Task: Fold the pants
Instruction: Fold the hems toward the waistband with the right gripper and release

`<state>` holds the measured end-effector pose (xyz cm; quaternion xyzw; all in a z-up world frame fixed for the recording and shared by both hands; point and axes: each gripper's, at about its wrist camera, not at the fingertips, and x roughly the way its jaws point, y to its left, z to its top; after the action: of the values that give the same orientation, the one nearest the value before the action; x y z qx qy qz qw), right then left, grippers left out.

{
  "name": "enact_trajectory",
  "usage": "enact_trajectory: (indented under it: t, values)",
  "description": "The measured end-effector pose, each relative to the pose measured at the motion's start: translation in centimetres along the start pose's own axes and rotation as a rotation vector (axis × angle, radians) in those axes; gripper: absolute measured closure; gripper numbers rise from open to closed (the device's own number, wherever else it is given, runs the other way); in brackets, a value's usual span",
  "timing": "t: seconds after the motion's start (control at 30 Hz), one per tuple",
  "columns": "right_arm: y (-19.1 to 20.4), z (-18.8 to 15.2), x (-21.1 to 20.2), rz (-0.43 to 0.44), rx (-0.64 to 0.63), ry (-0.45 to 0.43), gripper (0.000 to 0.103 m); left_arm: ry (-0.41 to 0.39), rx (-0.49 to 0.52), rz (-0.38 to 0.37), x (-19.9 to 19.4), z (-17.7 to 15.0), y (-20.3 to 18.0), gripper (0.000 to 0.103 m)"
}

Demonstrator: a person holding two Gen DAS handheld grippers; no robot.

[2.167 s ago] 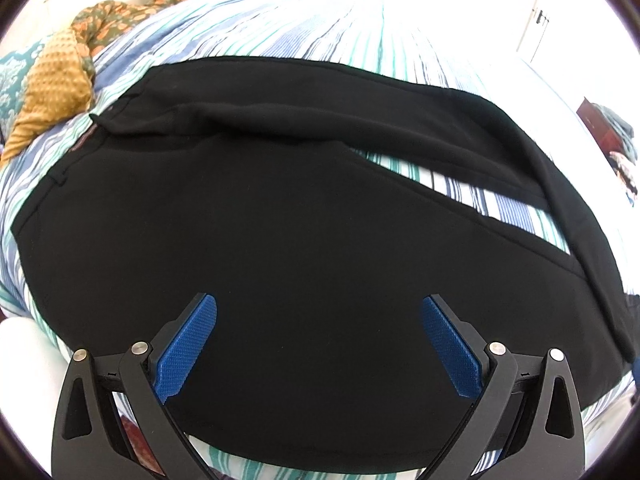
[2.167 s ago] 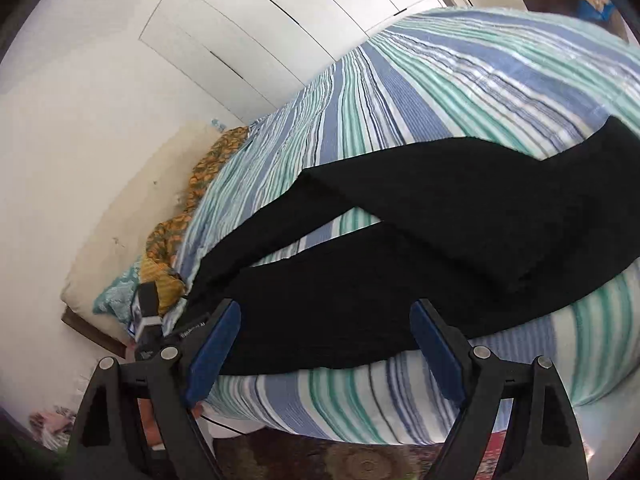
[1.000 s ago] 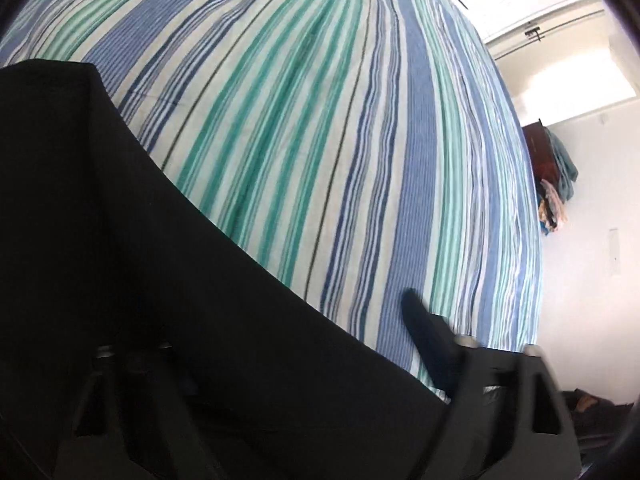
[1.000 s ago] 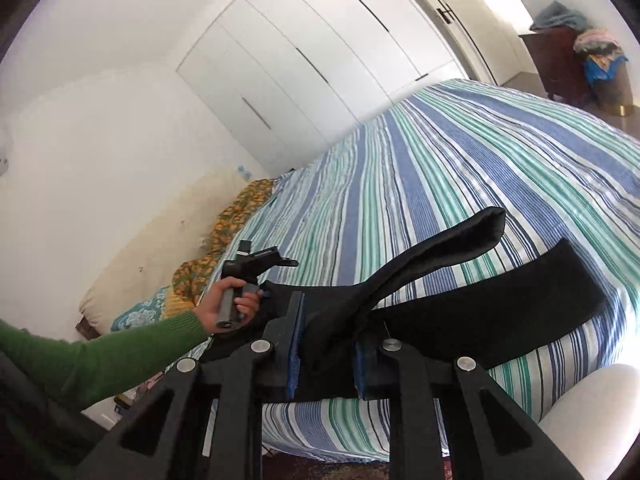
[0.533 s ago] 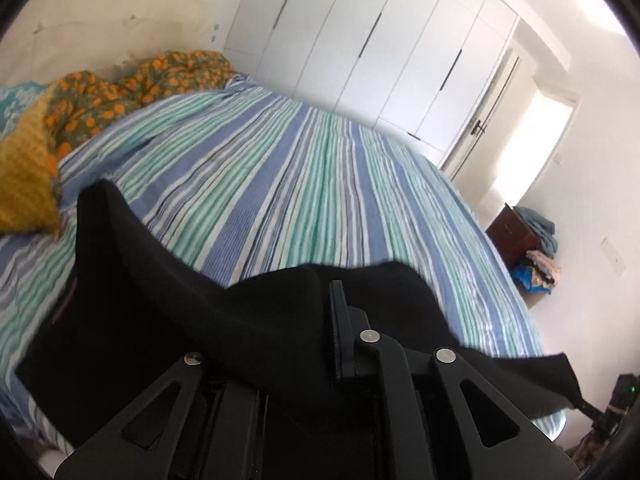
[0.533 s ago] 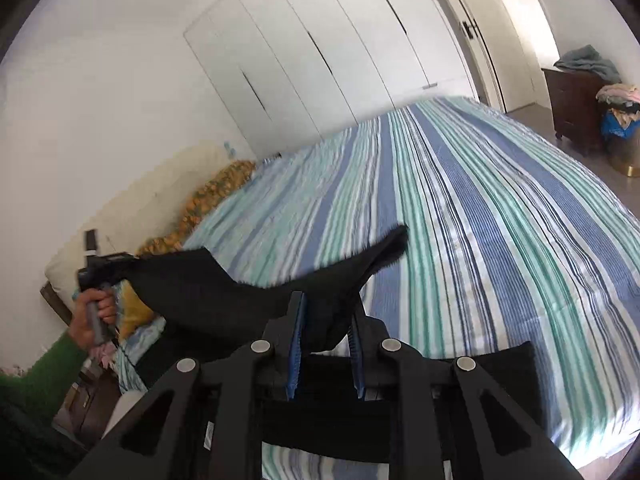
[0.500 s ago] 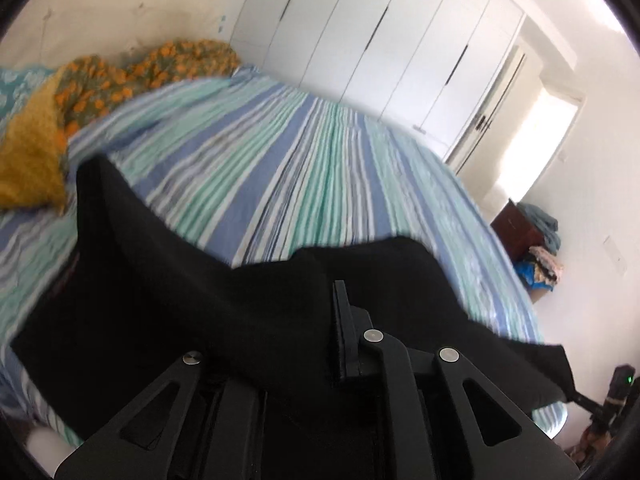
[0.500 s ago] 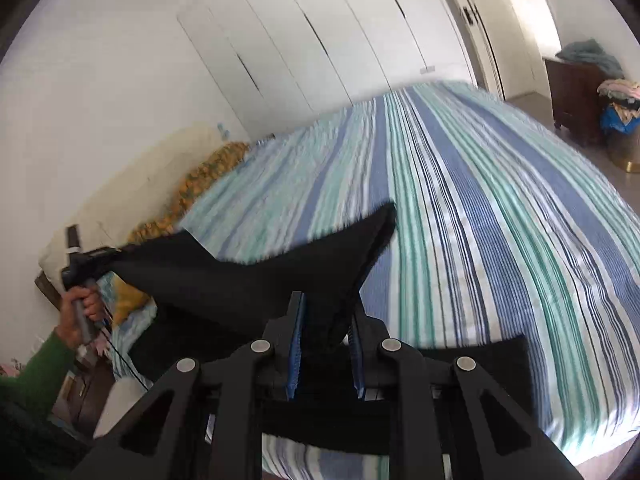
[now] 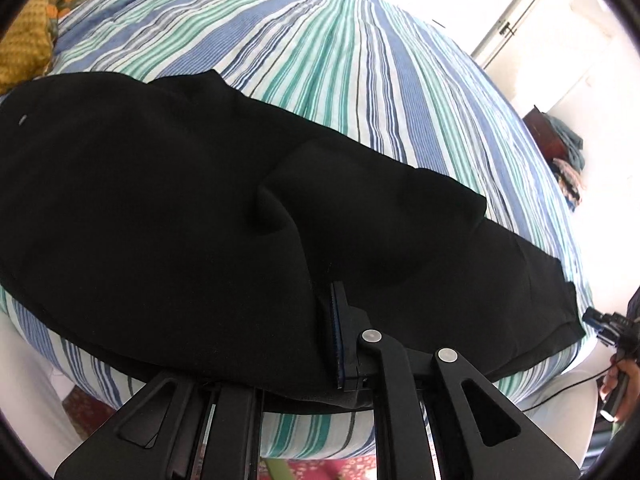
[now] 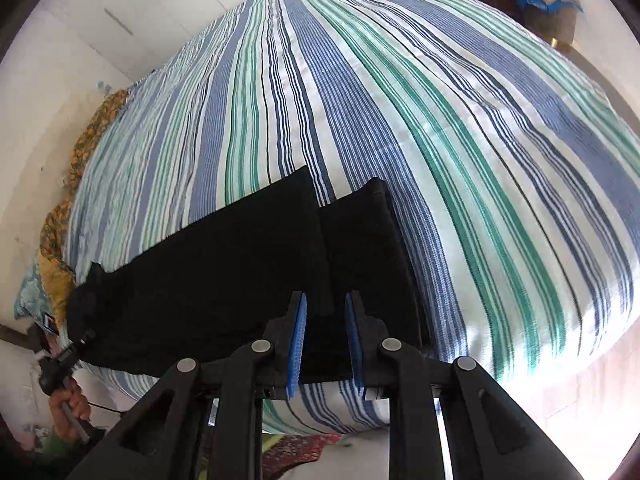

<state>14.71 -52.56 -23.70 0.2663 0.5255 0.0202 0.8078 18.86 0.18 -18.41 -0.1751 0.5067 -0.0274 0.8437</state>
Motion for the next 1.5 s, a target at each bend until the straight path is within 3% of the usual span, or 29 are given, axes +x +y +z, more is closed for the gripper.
enact_trajectory:
  t: [0.03,0.07,0.1,0.3,0.43,0.47,0.5,0.53,0.57,0.67,0.8,0.93,1.07,1.23,1.5]
  values:
    - [-0.2,0.3,0.1,0.046,0.054,-0.006,0.075,0.003,-0.011,-0.005,0.0,-0.1,0.2,0.094]
    - [-0.6,0.4,0.3,0.088,0.109,-0.002,0.053,0.004,-0.020,-0.008,0.0,-0.1,0.2,0.094]
    - [-1.1,0.5,0.4,0.110,0.157,0.004,0.039,0.005,-0.026,-0.012,-0.2,-0.3,0.4,0.094]
    - [-1.8,-0.4,1.6,0.211,0.385,0.102,0.039,0.001,-0.022,-0.021,-0.6,-0.6,0.4,0.094]
    - [-1.4,-0.2,3.9,0.151,0.430,0.063,0.039,0.017,-0.030,-0.024,-0.5,-0.8,0.4,0.094]
    - [-1.5,-0.1,4.5,0.134,0.442,0.052,0.044,0.017,-0.029,-0.025,-0.6,-0.8,0.4,0.094]
    - [-1.6,-0.1,4.8,0.107,0.443,0.035,0.068,0.014,-0.027,-0.026,-0.9,-0.9,0.4,0.094]
    - [-1.6,0.1,4.9,0.063,0.425,0.028,0.085,0.011,-0.027,-0.031,-1.2,-0.9,0.4,0.094]
    - [-1.9,0.1,4.5,0.062,0.409,0.010,0.089,0.006,-0.029,-0.039,-1.5,-0.9,0.3,0.093]
    - [-1.6,-0.2,1.3,0.081,0.346,-0.058,0.091,0.001,-0.014,-0.067,-2.2,-1.0,-0.5,0.093]
    - [-2.3,-0.7,-2.0,-0.014,0.266,-0.101,0.091,0.036,0.033,-0.088,-1.5,-1.9,-2.3,0.092]
    - [-3.9,-1.9,-1.5,-0.066,0.285,-0.077,0.091,0.066,0.019,-0.084,-0.8,-2.8,-2.3,0.089]
    - [-3.3,-2.1,-1.9,-0.114,0.233,-0.103,0.091,0.051,-0.039,-0.088,-1.5,-2.8,-1.1,0.075]
    - [-1.8,-2.4,-2.7,-0.183,0.164,-0.133,0.091,0.014,-0.127,-0.129,-2.2,-2.6,0.8,0.077]
    - [-1.7,-3.6,-2.4,-0.238,0.153,-0.111,0.091,0.067,-0.094,-0.059,0.0,-2.4,0.1,0.077]
